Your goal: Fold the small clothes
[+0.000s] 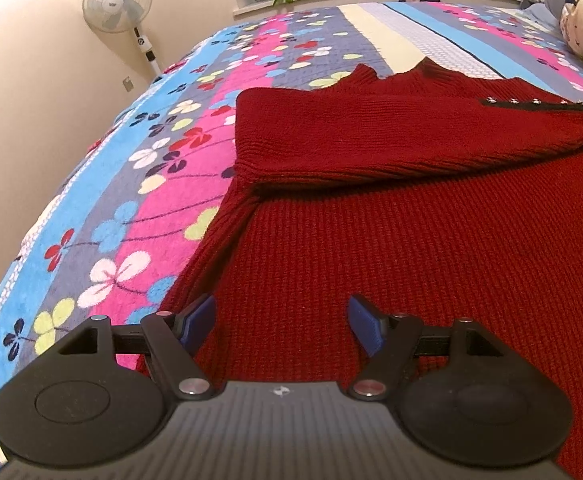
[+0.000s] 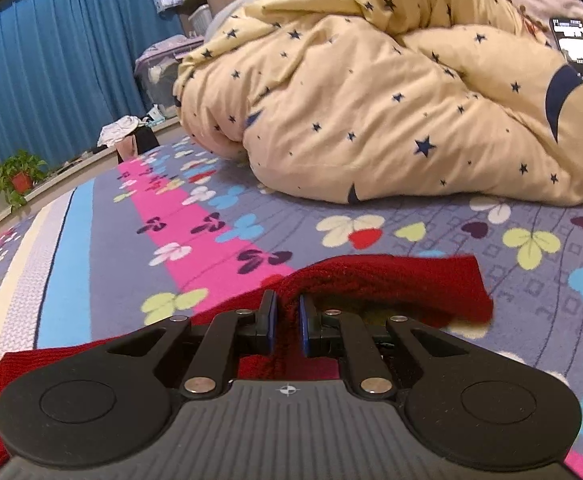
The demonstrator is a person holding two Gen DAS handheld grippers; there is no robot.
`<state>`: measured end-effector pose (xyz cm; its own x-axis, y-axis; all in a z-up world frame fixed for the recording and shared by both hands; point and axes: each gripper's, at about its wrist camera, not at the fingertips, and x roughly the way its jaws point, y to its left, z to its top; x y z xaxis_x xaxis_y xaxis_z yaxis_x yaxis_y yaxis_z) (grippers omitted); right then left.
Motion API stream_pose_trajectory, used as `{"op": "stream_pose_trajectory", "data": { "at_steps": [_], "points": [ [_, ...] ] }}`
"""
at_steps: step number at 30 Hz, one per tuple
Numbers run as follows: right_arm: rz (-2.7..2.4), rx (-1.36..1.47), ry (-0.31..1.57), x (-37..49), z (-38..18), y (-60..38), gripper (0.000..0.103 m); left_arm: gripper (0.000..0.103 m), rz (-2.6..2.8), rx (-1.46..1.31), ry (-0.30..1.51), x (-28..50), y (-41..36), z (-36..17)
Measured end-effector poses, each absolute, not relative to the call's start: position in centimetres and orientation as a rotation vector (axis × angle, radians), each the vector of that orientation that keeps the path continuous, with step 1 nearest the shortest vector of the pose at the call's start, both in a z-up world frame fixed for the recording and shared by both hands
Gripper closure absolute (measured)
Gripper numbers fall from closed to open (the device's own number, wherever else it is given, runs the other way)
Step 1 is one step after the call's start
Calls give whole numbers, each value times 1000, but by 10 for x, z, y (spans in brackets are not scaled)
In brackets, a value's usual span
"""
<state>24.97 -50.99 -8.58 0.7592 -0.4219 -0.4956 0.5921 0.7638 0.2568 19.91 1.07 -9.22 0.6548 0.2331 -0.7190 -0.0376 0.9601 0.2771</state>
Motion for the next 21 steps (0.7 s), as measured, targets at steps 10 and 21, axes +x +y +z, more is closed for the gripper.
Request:
{"op": "stream_pose_trajectory", "data": {
  "at_steps": [10,21],
  "points": [
    [-664,189,444,270,-36,-441,92,25,222,138,826,211,44,-60],
    [160,-571,328,262,-81,-73,92,25,301,-16,821,221,87,-32]
  ]
}}
